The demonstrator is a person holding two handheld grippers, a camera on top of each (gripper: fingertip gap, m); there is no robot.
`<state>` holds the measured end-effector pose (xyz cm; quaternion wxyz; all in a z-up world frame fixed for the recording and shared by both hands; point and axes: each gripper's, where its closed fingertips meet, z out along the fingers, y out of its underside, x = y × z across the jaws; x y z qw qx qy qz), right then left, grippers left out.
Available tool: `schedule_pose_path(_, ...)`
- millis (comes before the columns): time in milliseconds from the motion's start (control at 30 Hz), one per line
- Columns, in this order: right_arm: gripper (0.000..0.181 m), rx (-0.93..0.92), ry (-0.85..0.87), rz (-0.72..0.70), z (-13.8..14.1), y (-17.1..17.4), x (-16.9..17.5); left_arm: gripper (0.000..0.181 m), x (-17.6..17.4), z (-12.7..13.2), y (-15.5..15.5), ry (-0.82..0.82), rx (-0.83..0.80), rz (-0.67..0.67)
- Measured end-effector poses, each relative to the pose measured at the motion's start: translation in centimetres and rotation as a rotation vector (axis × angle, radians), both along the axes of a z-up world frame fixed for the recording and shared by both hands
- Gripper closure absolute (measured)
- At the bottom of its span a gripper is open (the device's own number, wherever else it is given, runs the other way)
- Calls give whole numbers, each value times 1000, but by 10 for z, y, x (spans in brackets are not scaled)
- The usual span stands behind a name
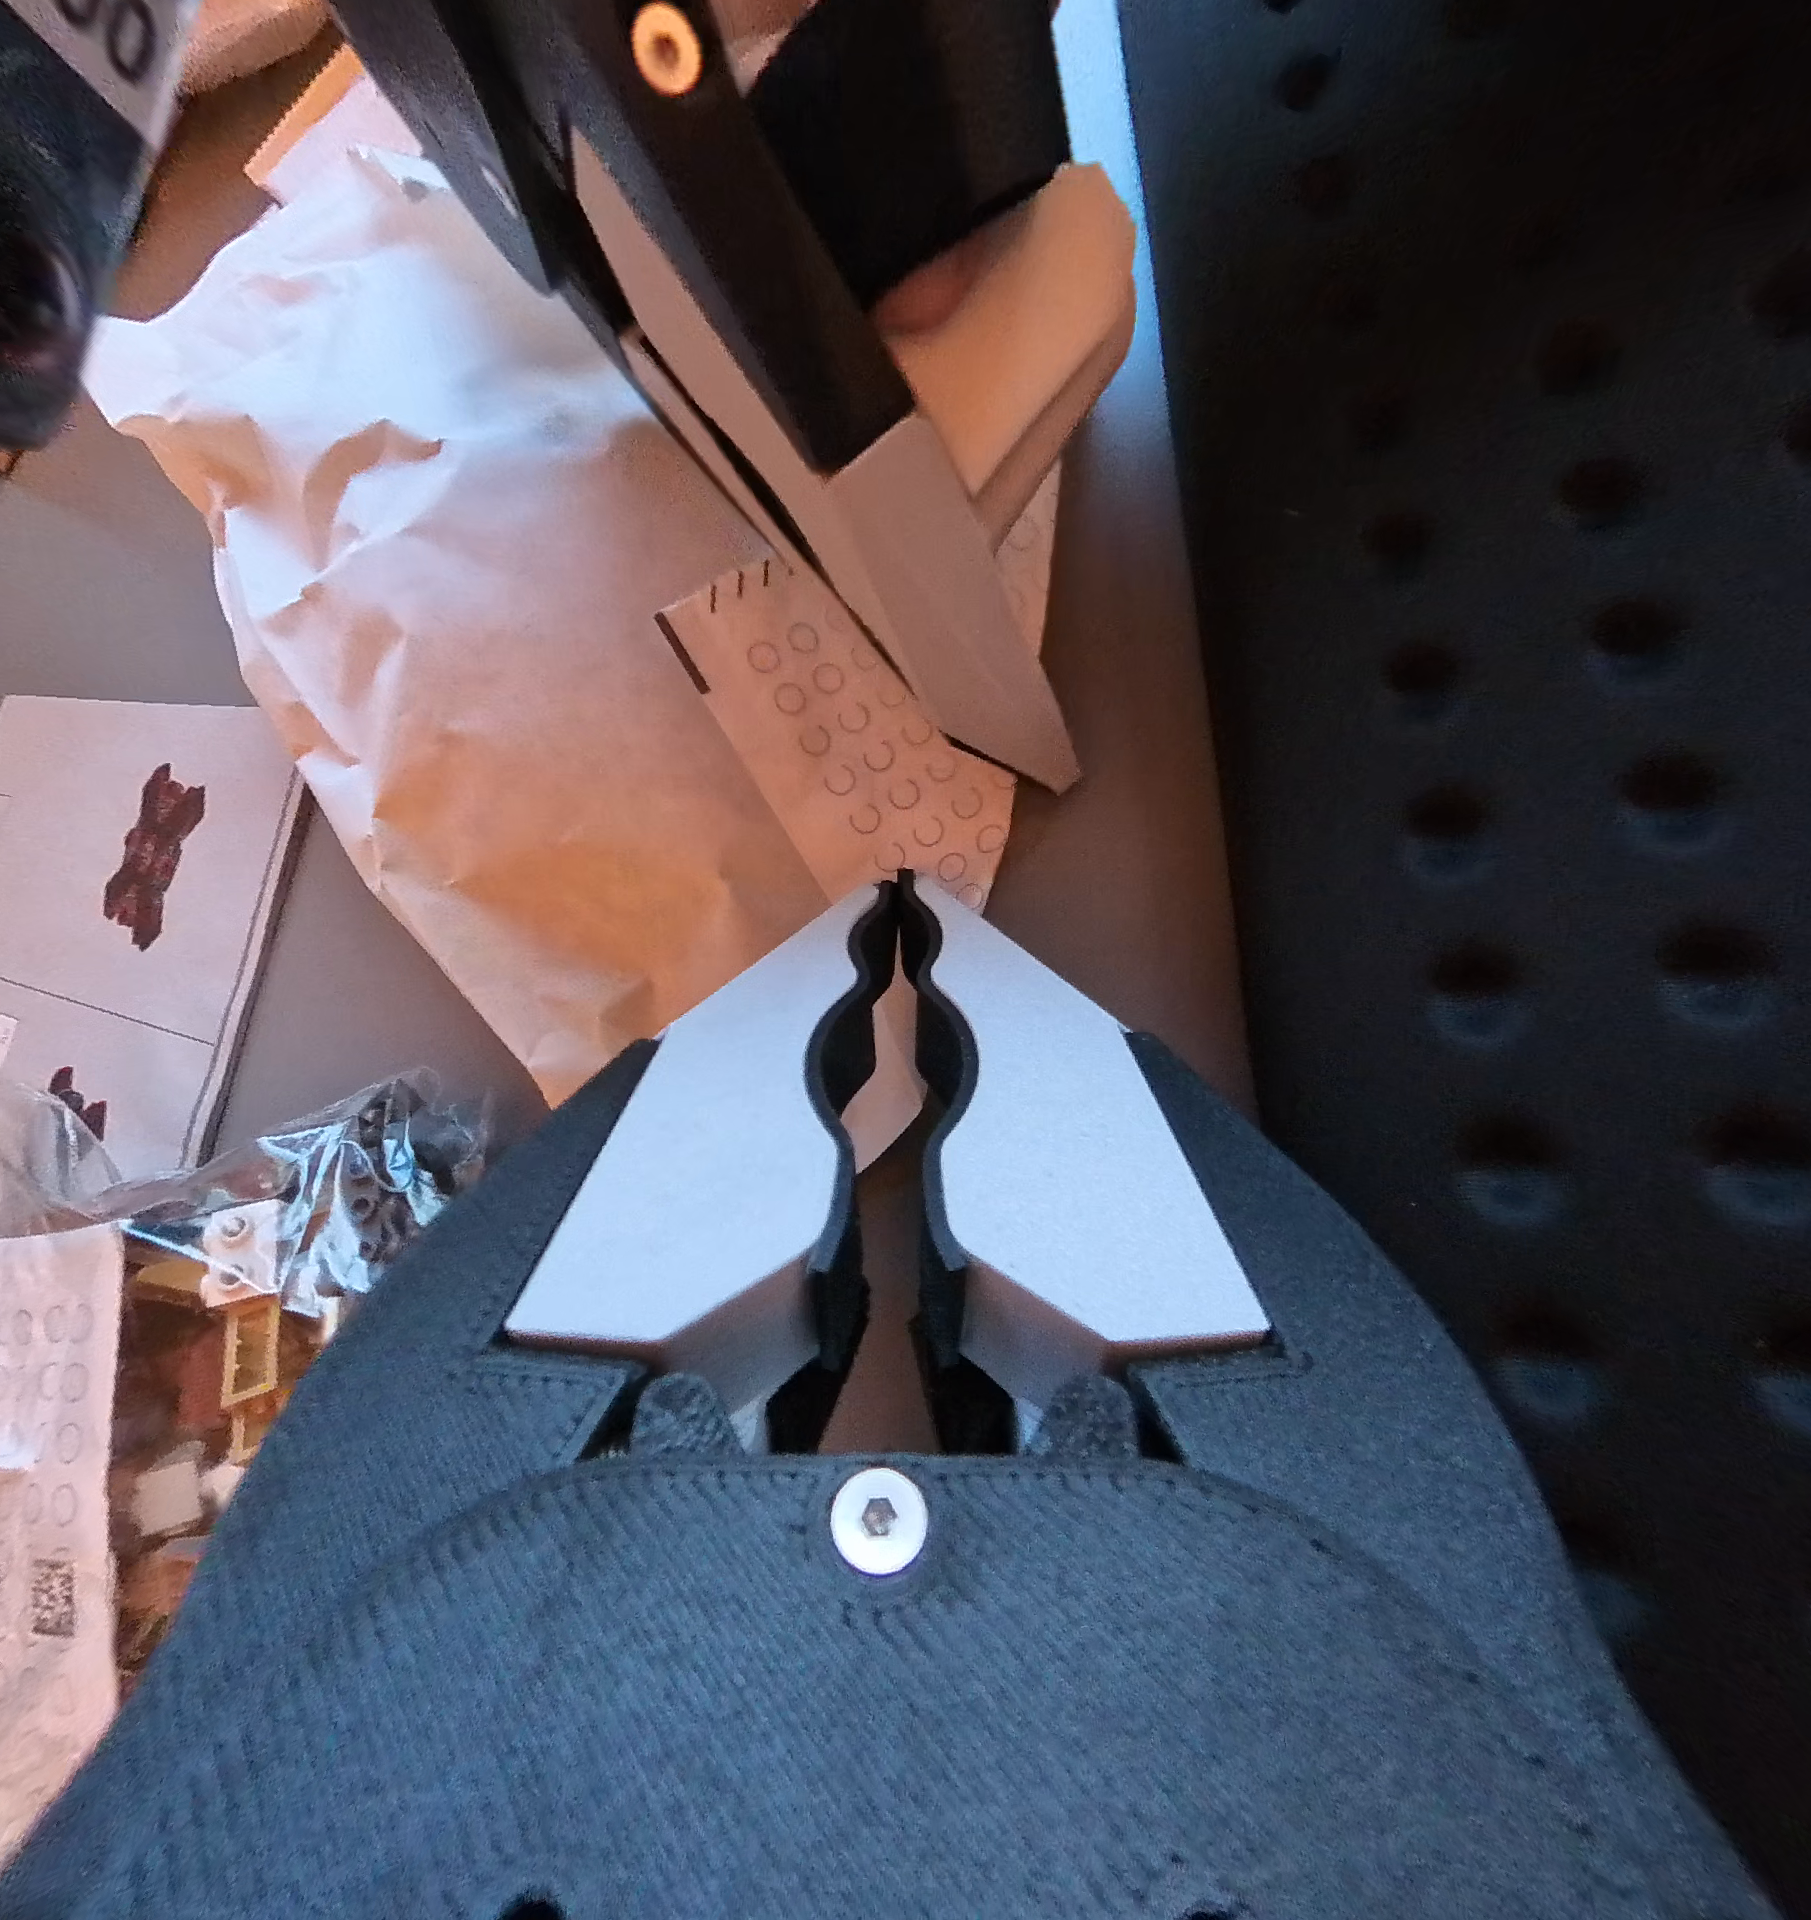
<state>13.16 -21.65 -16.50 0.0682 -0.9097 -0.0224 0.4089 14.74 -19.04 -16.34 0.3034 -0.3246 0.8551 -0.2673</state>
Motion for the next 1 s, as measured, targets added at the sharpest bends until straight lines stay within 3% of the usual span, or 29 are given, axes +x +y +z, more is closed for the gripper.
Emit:
schedule_pose_path(133,181,-85,86,-53,0,-6,2,181,0,0,0,-15,25,-5)
schedule_pose_path(400,181,-198,94,-47,-1,-27,10,181,-1,0,0,-23,35,-9)
schedule_pose_path(1000,181,-278,228,-142,1,-57,40,181,-2,0,0,-10,16,-16)
